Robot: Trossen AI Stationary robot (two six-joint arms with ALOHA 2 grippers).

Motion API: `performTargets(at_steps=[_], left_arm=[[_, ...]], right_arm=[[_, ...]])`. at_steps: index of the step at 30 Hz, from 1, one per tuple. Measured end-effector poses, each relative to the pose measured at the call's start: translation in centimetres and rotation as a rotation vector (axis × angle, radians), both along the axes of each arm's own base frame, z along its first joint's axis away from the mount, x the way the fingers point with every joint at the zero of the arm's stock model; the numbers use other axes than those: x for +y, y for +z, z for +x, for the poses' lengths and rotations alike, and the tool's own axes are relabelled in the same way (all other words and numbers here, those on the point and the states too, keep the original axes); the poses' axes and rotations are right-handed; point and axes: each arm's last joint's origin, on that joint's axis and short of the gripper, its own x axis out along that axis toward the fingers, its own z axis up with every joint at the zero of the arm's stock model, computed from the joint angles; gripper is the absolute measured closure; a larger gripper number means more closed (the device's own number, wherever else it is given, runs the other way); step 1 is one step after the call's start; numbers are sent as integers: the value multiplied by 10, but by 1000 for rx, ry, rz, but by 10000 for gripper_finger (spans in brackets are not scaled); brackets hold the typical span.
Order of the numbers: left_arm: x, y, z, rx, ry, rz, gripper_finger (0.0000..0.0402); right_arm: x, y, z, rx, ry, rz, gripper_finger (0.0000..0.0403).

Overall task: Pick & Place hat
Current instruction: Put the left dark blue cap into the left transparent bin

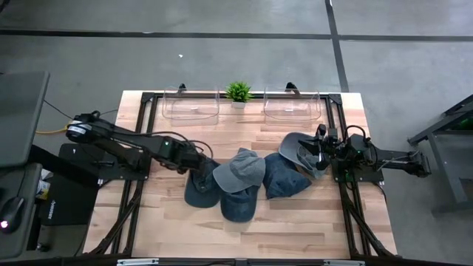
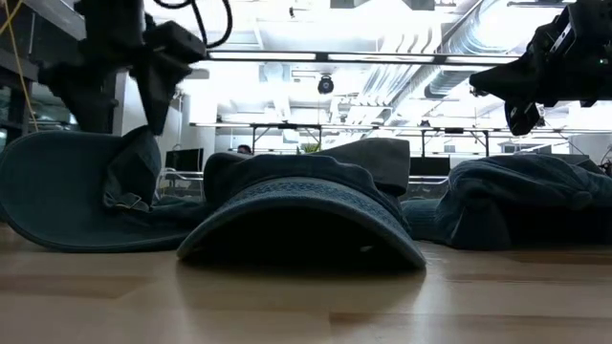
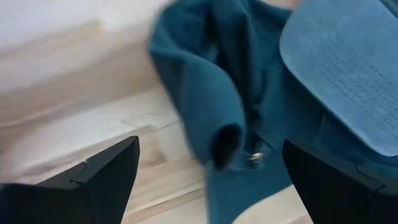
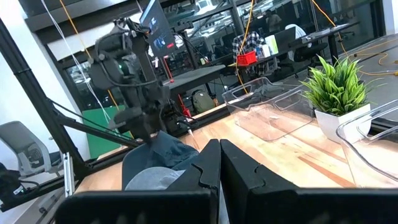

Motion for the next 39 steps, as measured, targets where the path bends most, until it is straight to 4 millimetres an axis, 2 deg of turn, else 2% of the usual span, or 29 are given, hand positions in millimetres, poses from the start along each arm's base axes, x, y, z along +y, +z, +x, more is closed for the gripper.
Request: performTargets(at_steps=[2, 7, 15, 18, 22, 39], left_arm=[[0, -12, -2, 7, 8, -23, 30], [-1, -29, -1, -44, 26, -68, 30], [-2, -39, -1, -66, 67, -122, 31], [-2, -42, -4, -44, 88, -151, 44], [-2, -43, -4, -39, 93, -155, 84], [-2, -43, -5, -35, 81, -152, 313]], right_arm=[[0, 0, 0, 0, 0, 0, 402], [0, 0, 0, 0, 0, 0, 402], [0, 0, 0, 1, 0, 0, 402], [0, 0, 0, 0, 0, 0, 402], [0, 0, 0, 1, 0, 0, 402], [0, 0, 0, 0, 0, 0, 402]])
